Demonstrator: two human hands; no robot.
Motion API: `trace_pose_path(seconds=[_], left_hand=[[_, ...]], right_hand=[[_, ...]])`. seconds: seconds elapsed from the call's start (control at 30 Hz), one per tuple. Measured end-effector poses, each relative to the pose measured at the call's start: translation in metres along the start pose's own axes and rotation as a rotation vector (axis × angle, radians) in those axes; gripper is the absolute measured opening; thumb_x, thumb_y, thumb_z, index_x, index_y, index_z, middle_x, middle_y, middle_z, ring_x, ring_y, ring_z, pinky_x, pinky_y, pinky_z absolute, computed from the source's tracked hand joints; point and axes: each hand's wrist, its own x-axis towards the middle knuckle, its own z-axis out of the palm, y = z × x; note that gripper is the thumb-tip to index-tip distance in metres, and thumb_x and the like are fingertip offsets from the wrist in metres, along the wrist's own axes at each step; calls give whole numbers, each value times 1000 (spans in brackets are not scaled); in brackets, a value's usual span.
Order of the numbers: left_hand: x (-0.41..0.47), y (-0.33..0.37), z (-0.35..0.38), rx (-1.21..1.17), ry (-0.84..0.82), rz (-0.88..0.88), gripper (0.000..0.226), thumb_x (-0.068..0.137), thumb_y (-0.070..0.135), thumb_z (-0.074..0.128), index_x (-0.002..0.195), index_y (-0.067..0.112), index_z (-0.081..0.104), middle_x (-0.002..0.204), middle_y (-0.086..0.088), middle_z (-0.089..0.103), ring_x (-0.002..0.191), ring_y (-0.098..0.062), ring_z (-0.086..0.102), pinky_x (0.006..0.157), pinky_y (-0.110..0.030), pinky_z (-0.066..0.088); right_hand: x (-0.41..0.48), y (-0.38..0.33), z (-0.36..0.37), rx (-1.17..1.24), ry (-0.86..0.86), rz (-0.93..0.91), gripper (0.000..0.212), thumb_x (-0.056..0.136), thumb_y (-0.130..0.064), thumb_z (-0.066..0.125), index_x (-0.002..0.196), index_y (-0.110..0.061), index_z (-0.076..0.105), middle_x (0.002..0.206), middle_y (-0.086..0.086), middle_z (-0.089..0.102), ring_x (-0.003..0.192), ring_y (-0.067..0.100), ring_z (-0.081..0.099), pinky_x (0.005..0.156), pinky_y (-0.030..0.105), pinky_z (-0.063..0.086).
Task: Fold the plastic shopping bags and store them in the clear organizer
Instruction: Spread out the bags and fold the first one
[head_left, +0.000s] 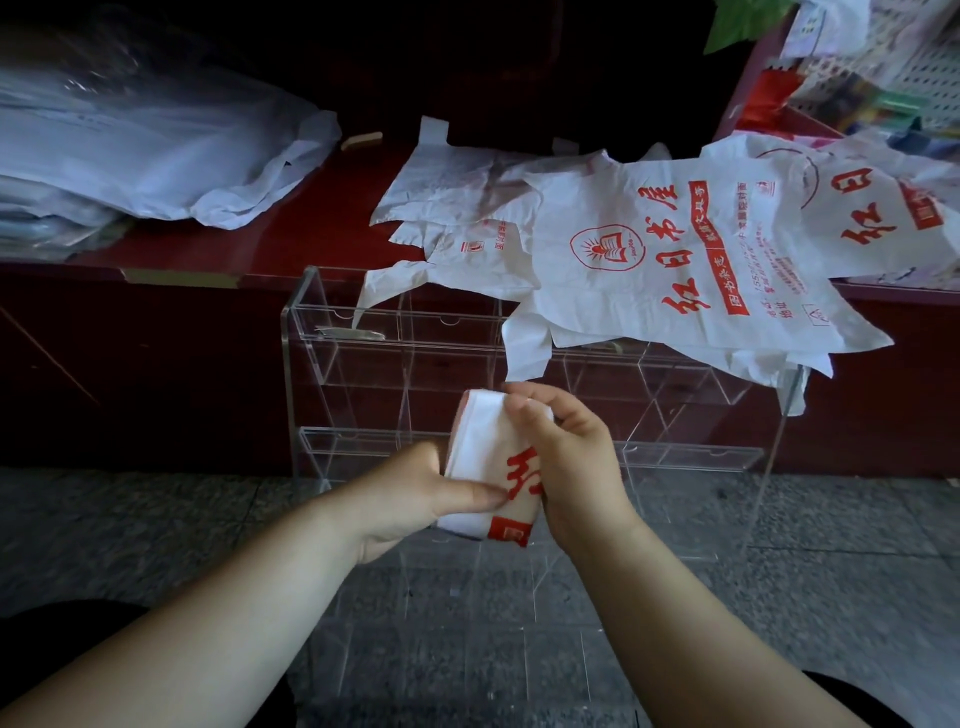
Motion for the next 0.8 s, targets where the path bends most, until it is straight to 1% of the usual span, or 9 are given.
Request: trace_pose_path(seconds=[0.13, 0.23, 0.3, 0.37, 0.5, 0.57, 0.63, 0.73, 0.8], left_hand=[[2, -1, -5, -44, 160, -39, 10, 80, 1, 61, 88, 6, 60, 84, -10, 68, 74, -17, 64, 68, -24, 54], [1, 8, -20, -19, 281, 2, 10, 79, 1, 62, 87, 7, 60, 82, -8, 68, 75, -16, 64, 62, -21, 54], [-2, 11, -24, 131, 274, 26, 9, 78, 0, 65, 83, 8, 63, 76, -5, 70, 71, -14, 65, 65, -21, 53], [-5, 12, -23, 184, 247, 46, 10, 78, 1, 66, 82, 10, 65, 72, 0, 71, 71, -11, 66, 69, -21, 52], [1, 11, -7, -168, 411, 112, 12, 87, 10, 55, 80, 17, 61, 60, 6, 69, 58, -4, 64, 57, -17, 51], [6, 10, 5, -229, 573, 157, 15, 91, 17, 51, 78, 18, 59, 66, 2, 67, 61, -11, 63, 59, -23, 51], [10, 7, 13, -130, 723, 255, 20, 93, 22, 47, 75, 18, 55, 69, -2, 61, 65, -16, 60, 62, -28, 50], [12, 5, 12, 31, 864, 400, 30, 93, 25, 45, 64, 16, 48, 51, 3, 49, 44, -9, 48, 38, -18, 37], [11, 5, 6, 114, 901, 452, 37, 93, 26, 44, 59, 12, 42, 46, 1, 39, 40, -10, 38, 35, -15, 27]], right_hand=[[7, -3, -7, -4, 80, -2, 21, 88, -4, 52, 79, -19, 64, 70, 0, 62, 62, 11, 55, 55, 23, 46], [9, -10, -16, -132, -26, -21, 20, 87, -2, 54, 78, -17, 64, 73, 0, 64, 67, 11, 60, 61, 23, 51], [6, -13, -16, -260, -136, -38, 15, 87, -9, 57, 77, -20, 62, 64, -9, 64, 59, 1, 60, 53, 17, 50], [3, -10, -12, -413, -156, -102, 14, 87, -16, 58, 73, -14, 60, 56, -9, 57, 52, 1, 54, 48, 15, 45], [2, 0, -5, -435, -13, -223, 28, 93, -17, 48, 76, 5, 50, 56, -2, 40, 53, 14, 41, 42, 23, 34], [-1, 3, 0, -420, 9, -263, 32, 94, -18, 46, 65, -5, 45, 50, -9, 40, 49, 7, 39, 42, 18, 31], [-4, 6, 6, -395, 14, -277, 36, 94, -16, 45, 59, -14, 40, 44, -12, 41, 44, 2, 36, 43, 11, 28], [-3, 10, 9, -293, 54, -251, 34, 94, -17, 45, 60, -15, 43, 46, -12, 40, 47, 3, 35, 42, 14, 29], [-3, 10, 8, -244, 77, -230, 36, 94, -19, 46, 58, -19, 44, 46, -11, 41, 48, 10, 37, 38, 16, 30]])
